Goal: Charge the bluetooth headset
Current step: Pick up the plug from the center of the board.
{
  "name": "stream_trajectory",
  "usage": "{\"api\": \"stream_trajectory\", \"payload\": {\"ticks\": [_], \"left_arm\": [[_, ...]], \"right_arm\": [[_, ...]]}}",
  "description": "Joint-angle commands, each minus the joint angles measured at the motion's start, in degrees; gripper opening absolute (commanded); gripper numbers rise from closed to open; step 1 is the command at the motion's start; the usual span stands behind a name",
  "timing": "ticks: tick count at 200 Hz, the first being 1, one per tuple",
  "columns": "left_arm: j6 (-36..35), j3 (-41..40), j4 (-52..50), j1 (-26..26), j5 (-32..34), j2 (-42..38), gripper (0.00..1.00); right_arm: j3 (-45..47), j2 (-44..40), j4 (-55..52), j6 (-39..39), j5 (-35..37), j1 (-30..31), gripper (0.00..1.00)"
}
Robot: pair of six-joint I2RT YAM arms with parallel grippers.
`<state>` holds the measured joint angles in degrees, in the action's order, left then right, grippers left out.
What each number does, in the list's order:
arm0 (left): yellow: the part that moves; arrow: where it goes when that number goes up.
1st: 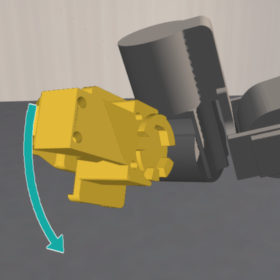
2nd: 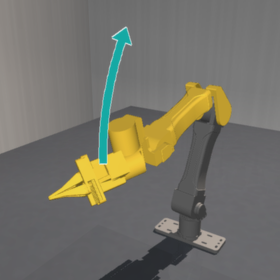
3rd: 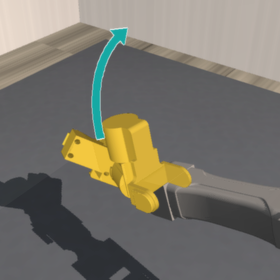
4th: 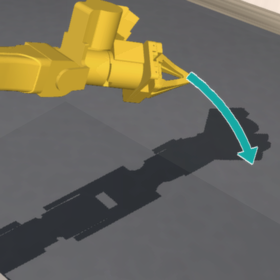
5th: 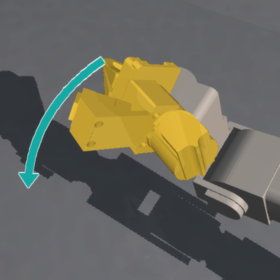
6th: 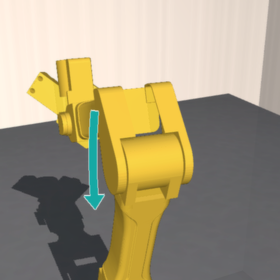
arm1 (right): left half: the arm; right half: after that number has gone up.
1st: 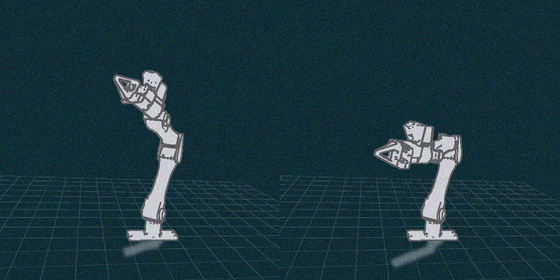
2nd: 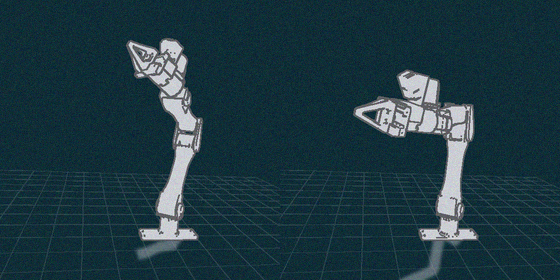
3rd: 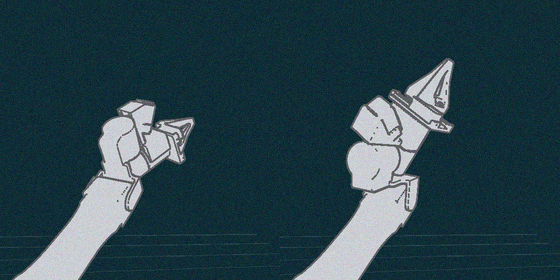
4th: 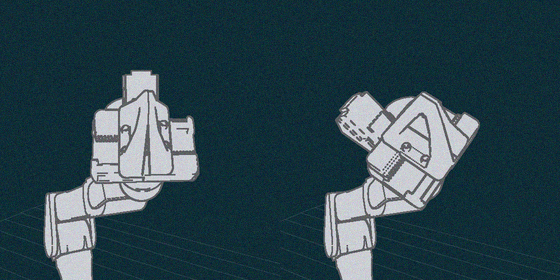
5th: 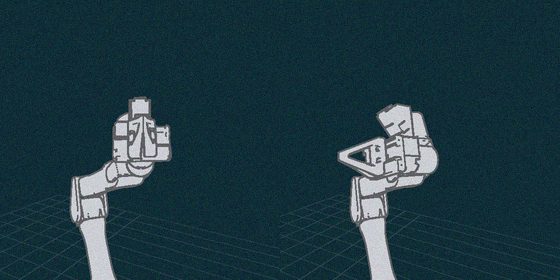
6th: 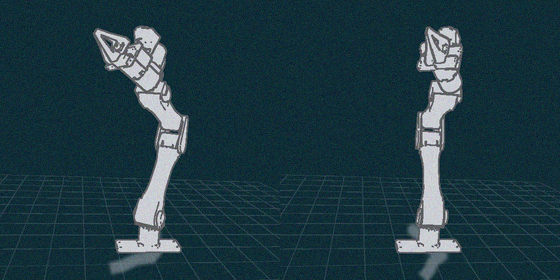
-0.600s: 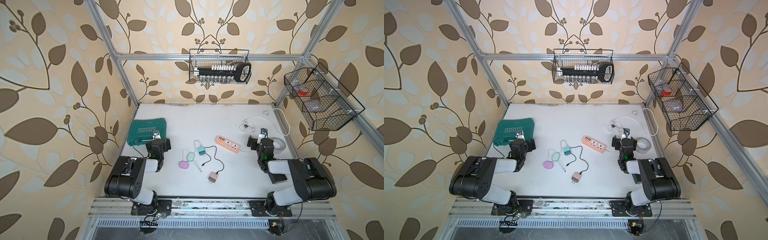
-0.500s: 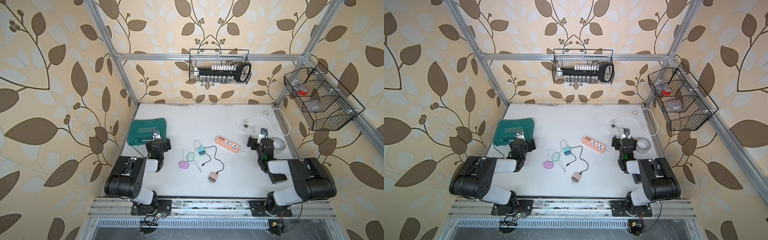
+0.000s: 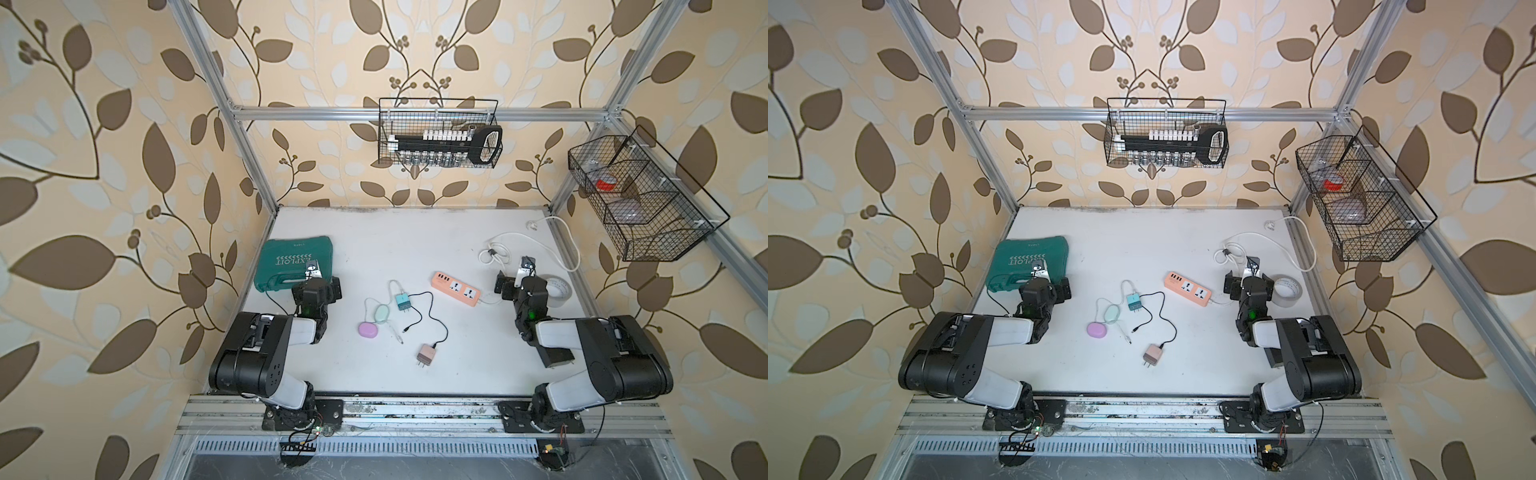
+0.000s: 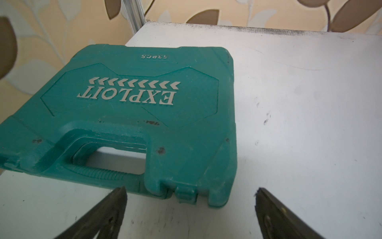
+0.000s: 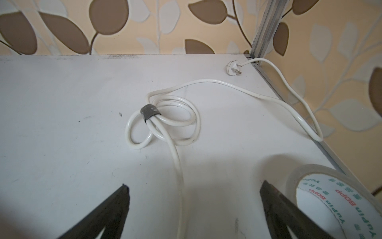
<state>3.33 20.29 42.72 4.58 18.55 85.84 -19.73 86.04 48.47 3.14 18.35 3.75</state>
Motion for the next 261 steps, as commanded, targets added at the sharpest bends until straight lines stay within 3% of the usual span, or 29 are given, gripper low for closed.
{"api": "stream_trajectory", "payload": {"ticks": [1,131,145,174,205,222,234,251,261], "left_arm": [[-0.4,1.1,1.5,0.5,1.1,-0.1,0.99],[-0.2,0.8,1.9,-0.4,0.3,-0.9,0.99],[-0.7,2.7,-3.0,-0.3,-0.8,-2.8,0.99],[1.7,11.7,-20.9,0.6,5.9,-7.7,0.99],[8.1,16.4,-28.0,0.4,3.2,-14.5,0.99],[16.5,22.2,-39.4,0.1,2.7,-16.7,0.99],[24.0,26.6,-48.8,-0.3,2.0,-17.1,0.99],[26.3,31.2,-56.4,-0.6,-7.5,-17.2,0.99],[27.3,32.8,-58.9,-0.6,-12.8,-17.4,0.99]], "right_arm": [[-0.6,0.3,0.5,-0.5,-0.4,0.3,1.00],[-0.9,-1.4,-0.9,-0.8,-0.4,0.5,1.00],[-3.1,-4.2,-7.2,-2.0,0.0,1.6,1.00],[-8.1,-10.8,-19.5,-4.2,2.2,4.8,1.00],[-13.1,-17.2,-29.1,1.7,-0.7,4.7,1.00],[-16.8,-22.2,-36.7,6.7,-2.9,4.3,1.00],[-19.6,-26.3,-44.2,16.2,-5.2,2.6,1.00],[-22.5,-30.6,-54.3,33.4,-11.2,-2.4,1.00],[-23.0,-31.4,-55.5,35.5,-18.2,-4.7,1.00]]}}
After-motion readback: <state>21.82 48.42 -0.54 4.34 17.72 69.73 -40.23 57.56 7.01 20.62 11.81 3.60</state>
